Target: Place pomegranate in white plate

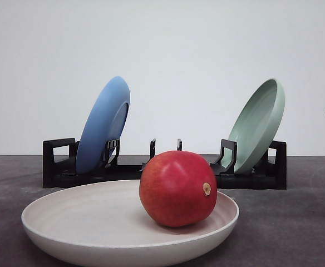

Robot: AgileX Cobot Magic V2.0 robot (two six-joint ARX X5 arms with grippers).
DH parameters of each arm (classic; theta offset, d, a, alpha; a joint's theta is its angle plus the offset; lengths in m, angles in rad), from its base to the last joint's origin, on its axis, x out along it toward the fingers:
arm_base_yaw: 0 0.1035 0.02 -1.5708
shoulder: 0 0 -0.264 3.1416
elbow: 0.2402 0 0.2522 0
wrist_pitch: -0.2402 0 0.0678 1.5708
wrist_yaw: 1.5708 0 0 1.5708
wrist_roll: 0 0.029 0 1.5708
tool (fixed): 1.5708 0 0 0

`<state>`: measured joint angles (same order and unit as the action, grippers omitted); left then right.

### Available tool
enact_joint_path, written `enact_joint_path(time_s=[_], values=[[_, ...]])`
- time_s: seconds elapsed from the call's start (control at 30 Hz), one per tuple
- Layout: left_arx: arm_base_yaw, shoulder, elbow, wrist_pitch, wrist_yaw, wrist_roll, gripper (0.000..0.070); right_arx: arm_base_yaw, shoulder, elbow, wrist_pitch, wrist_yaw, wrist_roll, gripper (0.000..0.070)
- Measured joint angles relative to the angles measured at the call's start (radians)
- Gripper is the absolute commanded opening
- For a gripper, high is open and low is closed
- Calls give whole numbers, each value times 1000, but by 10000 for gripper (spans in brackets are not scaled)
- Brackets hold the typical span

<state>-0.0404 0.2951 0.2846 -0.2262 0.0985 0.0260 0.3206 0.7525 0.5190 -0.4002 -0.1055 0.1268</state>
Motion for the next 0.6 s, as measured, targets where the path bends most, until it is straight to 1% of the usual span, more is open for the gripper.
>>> enact_joint_path(time_s=[0.07,0.17,0.3,0.37,0.6], values=[[1,-74,-73,26,-26,0,22,0,0,0,0,0,0,34],[1,-160,-163,28,-28,1,22,0,0,0,0,0,0,34],[1,-244,-246,26,-29,0,22,0,0,0,0,0,0,34],[1,-285,-260,42,-32,2,23,0,0,0,0,1,0,34],[1,-291,-263,95,-32,4,23,0,0,0,1,0,0,34]])
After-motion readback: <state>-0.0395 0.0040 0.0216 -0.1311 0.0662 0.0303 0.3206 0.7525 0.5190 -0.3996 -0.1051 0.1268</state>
